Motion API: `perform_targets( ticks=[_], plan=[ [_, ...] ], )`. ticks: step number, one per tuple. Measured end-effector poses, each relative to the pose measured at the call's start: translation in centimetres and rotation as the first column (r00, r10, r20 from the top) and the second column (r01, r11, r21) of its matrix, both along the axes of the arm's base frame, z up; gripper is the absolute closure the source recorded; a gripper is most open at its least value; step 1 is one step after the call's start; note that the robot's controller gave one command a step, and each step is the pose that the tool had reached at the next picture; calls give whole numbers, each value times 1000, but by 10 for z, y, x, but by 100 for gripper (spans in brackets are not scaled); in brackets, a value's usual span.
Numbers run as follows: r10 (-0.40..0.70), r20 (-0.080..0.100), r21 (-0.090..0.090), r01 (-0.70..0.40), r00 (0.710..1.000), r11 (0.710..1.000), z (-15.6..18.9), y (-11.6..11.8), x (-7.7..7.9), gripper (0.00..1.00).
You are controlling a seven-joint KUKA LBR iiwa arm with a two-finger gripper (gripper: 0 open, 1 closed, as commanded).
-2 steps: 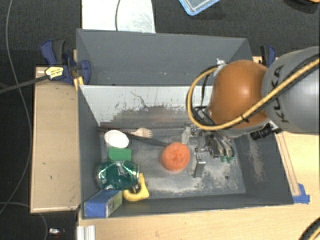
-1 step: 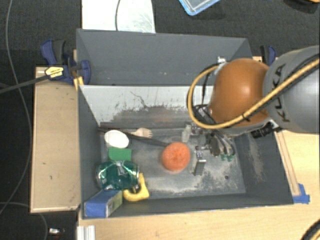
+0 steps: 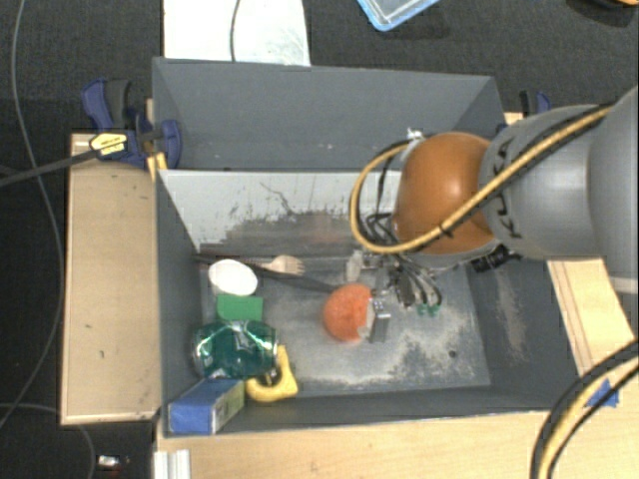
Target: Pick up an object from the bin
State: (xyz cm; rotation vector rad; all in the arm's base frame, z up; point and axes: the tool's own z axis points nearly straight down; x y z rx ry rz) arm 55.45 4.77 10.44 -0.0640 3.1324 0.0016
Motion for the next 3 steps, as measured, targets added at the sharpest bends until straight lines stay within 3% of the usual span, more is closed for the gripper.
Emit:
perform_targets(
  ticks=[2,3],
  plan=[
    [-16,-1,0,16,1000,1000,3,8,-2,0],
    [-192,2,3,192,981,981,-28,1,-6,0]
  ],
)
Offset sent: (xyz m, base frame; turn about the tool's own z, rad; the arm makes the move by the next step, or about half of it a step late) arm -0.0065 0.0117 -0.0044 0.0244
